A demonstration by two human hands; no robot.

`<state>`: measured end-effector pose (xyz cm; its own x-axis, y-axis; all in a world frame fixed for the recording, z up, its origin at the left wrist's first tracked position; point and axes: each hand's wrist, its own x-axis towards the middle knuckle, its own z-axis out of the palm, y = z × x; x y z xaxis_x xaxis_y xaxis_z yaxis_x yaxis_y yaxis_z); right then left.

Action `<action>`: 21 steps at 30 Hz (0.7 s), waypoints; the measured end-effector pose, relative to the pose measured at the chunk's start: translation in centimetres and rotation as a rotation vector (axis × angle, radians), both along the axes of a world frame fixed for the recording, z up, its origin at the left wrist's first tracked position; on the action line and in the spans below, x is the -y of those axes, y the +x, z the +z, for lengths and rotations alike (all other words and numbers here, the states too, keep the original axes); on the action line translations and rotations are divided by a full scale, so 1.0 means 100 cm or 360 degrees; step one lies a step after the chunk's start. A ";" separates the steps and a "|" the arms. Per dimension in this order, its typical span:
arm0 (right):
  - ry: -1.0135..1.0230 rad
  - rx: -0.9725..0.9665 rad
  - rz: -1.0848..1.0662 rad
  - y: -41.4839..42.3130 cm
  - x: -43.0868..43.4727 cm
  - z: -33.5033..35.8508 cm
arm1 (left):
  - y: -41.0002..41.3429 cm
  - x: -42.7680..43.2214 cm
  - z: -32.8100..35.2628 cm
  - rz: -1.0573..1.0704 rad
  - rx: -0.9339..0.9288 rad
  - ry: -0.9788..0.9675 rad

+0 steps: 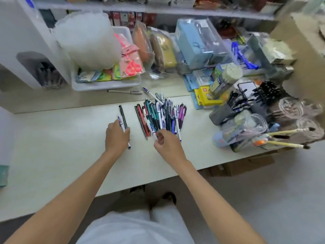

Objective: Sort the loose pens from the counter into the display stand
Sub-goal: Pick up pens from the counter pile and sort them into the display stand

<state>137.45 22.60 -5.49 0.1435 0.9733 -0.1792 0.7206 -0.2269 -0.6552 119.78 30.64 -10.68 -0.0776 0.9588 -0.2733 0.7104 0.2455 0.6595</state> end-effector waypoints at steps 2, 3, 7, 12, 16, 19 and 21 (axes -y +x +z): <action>0.0082 -0.0128 0.0016 0.001 -0.032 0.007 | 0.009 -0.006 -0.002 0.0108 0.0056 0.0004; 0.0123 -0.0147 0.0025 0.004 -0.046 0.007 | 0.014 -0.009 -0.001 0.0162 0.0066 -0.0008; 0.0290 0.0119 0.0040 0.040 -0.088 -0.018 | 0.048 -0.018 0.007 0.0293 0.0009 -0.0162; 0.0116 0.0382 0.0166 0.076 -0.102 -0.057 | 0.107 -0.021 0.010 0.0410 -0.0150 -0.0170; 0.0087 0.0414 0.0323 0.083 -0.100 -0.074 | 0.134 -0.021 0.003 0.0460 -0.0301 -0.0148; 0.0160 0.0405 0.0308 0.083 -0.099 -0.076 | 0.147 -0.021 0.003 0.0483 -0.0262 -0.0139; 0.0195 0.0344 0.0285 0.083 -0.098 -0.076 | 0.150 -0.022 0.003 0.0517 -0.0219 -0.0126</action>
<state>145.78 32.39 -13.05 -0.0103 0.9990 -0.0427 0.8676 -0.0123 -0.4972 134.81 32.81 -10.36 -0.4159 0.8544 -0.3114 0.6680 0.5194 0.5329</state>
